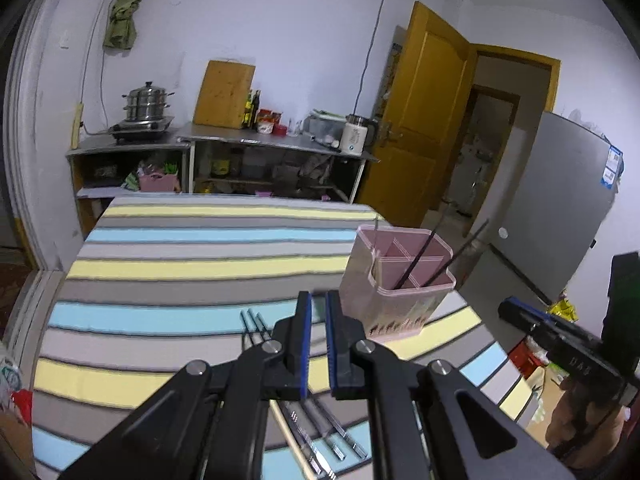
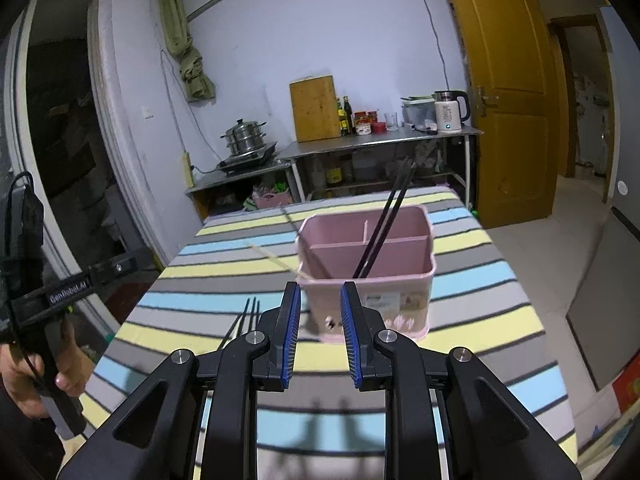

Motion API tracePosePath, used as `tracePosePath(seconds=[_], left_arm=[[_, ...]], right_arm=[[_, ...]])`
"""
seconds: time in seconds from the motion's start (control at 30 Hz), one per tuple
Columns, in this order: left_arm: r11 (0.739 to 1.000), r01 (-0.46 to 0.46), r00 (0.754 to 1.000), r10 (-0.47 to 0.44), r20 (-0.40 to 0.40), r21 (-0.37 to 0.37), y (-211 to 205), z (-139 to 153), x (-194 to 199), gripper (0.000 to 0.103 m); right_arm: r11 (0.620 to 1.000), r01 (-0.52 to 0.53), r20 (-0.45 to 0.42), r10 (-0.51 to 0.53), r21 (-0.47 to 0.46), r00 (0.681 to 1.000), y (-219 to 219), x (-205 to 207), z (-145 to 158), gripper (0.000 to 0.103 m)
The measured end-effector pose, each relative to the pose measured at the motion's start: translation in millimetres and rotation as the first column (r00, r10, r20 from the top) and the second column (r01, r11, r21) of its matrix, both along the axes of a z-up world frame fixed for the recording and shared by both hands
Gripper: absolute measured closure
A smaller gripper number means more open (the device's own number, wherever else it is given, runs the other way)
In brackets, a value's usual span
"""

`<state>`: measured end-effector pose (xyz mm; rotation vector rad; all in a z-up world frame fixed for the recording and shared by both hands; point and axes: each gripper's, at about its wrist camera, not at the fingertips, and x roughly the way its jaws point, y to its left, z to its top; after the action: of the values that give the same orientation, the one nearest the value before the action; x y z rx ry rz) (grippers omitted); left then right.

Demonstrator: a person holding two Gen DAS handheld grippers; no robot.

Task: Organize utensils
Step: 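Lower both utensils into the pink holder and open both tools, then move both tools back down to the remaining chopsticks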

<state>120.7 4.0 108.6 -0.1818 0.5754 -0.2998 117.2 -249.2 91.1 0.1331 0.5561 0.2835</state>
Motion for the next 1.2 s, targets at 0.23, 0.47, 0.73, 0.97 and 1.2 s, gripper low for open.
tracePosePath(seconds=[0.23,0.47,0.73,0.97,1.2], left_arm=[[1.000,-0.018,0.998,0.019,-0.057,0.007,11.6,-33.4,-18.9,0.096],[0.999,-0.034,0.992,0.036,-0.122,0.019,15.7,-63.6,-21.6,0.096],[0.999,-0.046,0.978,0.050,-0.202,0.028,18.3,-94.5,-2.9,0.096],[0.998,-0.049,0.963,0.060,-0.261,0.048,16.3,-120.2,25.9,0.086],[0.995,-0.054,0.948,0.077,-0.310,0.083,11.3,-143.0,52.2,0.086]], right_arm=[[0.999,-0.042,-0.049,0.042,-0.010,0.998,14.7,-14.6,-23.5,0.082],[0.996,-0.087,-0.091,0.083,-0.036,0.992,32.2,-15.0,-41.7,0.082],[0.987,-0.139,-0.144,0.127,-0.076,0.981,52.7,-2.4,-64.9,0.082],[0.981,-0.176,-0.207,0.156,-0.081,0.966,68.6,20.0,-90.6,0.082],[0.970,-0.227,-0.272,0.195,-0.092,0.942,88.9,47.4,-118.4,0.082]])
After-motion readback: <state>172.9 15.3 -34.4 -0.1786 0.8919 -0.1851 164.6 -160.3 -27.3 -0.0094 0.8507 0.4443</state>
